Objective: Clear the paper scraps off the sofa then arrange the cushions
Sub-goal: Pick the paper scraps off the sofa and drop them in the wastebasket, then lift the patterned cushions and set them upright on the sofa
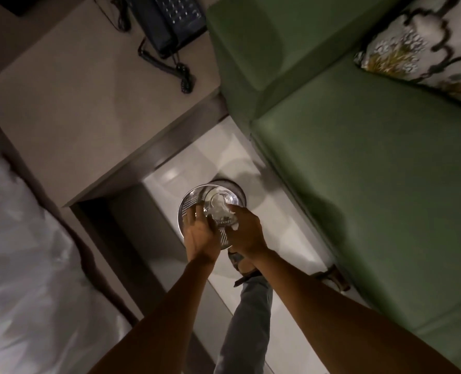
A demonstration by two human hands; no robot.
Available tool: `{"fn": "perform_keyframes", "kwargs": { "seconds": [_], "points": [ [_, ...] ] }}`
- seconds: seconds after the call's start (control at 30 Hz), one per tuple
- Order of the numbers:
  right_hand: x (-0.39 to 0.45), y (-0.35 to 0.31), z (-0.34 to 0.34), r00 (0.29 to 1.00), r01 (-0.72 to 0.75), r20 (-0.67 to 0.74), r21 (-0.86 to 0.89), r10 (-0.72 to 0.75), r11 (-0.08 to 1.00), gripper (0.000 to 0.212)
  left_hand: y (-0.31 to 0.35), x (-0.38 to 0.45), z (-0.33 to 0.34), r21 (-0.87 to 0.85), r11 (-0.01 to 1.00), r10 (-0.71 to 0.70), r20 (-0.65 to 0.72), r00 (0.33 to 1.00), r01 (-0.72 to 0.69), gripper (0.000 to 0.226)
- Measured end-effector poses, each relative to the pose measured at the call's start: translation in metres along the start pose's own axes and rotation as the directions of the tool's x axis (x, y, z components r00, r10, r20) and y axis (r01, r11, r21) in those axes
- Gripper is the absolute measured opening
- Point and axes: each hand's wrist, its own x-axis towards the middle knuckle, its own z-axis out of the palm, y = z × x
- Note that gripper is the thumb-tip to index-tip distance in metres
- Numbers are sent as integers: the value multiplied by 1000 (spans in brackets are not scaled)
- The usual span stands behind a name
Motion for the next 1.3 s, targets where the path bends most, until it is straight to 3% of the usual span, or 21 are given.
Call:
{"fn": "perform_keyframes", "kwargs": {
  "seconds": [0.17, 0.33, 0.43, 0.5, 0.73, 0.9, 1.0, 1.1, 1.17, 1.3],
  "points": [
    [-11, -11, -56, 975, 115, -193, 0, -113, 993, 35, 53, -9, 1, -24, 997, 70, -46, 996, -71, 35],
    [-23, -11, -144, 944, 152, -308, 76, -122, 986, 36, 130, -23, 13, 0, 979, 205, -67, 977, -205, 43],
    [-29, -9, -204, 924, 160, -348, -29, -160, 987, 32, 186, -28, 23, 10, 955, 296, -78, 952, -297, 41],
    [-41, -3, -246, 871, 188, -454, -44, -188, 981, 36, 230, -29, 30, 3, 940, 342, -70, 937, -342, 41],
    [-52, 36, -366, 720, 153, -692, 84, -53, 985, 53, 373, -24, 59, -57, 878, 463, -156, 873, -475, 41],
    [-42, 51, -426, 657, 161, -745, 291, 118, 943, 72, 439, -11, 74, -95, 846, 506, -167, 846, -525, 48],
    [-38, 52, -457, 624, 215, -765, 366, 161, 906, 86, 463, 2, 74, -165, 851, 479, -142, 866, -498, 47],
    [-32, 44, -480, 596, 223, -768, 439, 235, 870, 89, 488, 16, 65, -306, 867, 353, -180, 918, -394, 54],
    [-21, 36, -495, 611, 241, -742, 507, 277, 827, 90, 505, 29, 60, -399, 872, 224, -193, 955, -285, 65],
    [7, 25, -515, 634, 310, -713, 590, 300, 746, 78, 524, 58, 65, -542, 834, 66, -92, 994, -105, 76]
  ]
}}
